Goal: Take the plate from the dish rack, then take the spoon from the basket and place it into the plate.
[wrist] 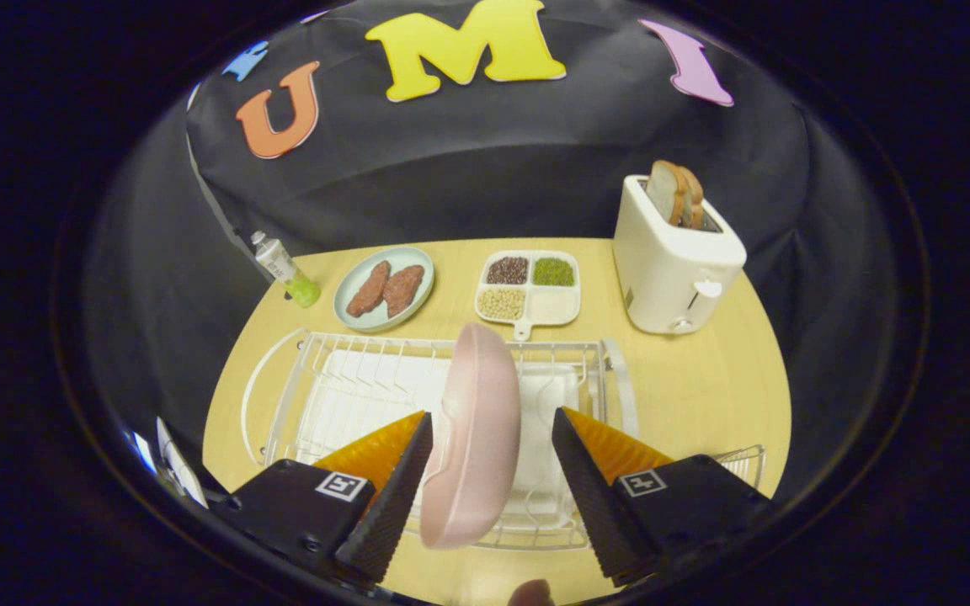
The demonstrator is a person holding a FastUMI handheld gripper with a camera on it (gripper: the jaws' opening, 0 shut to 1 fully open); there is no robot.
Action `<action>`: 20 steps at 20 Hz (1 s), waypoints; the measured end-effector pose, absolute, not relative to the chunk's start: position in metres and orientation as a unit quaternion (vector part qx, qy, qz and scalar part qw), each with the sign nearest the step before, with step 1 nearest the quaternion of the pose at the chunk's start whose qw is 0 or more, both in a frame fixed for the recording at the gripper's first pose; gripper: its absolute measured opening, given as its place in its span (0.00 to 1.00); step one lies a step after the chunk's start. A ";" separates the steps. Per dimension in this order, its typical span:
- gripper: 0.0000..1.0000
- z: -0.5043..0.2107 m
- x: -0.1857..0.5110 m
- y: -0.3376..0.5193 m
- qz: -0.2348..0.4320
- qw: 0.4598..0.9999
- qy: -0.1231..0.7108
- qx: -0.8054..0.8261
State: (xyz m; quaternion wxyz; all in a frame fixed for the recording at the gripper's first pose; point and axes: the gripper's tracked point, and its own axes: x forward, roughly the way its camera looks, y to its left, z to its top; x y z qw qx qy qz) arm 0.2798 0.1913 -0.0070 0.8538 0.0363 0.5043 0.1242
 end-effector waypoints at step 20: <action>0.32 0.051 0.252 0.187 0.010 0.858 0.513 -0.015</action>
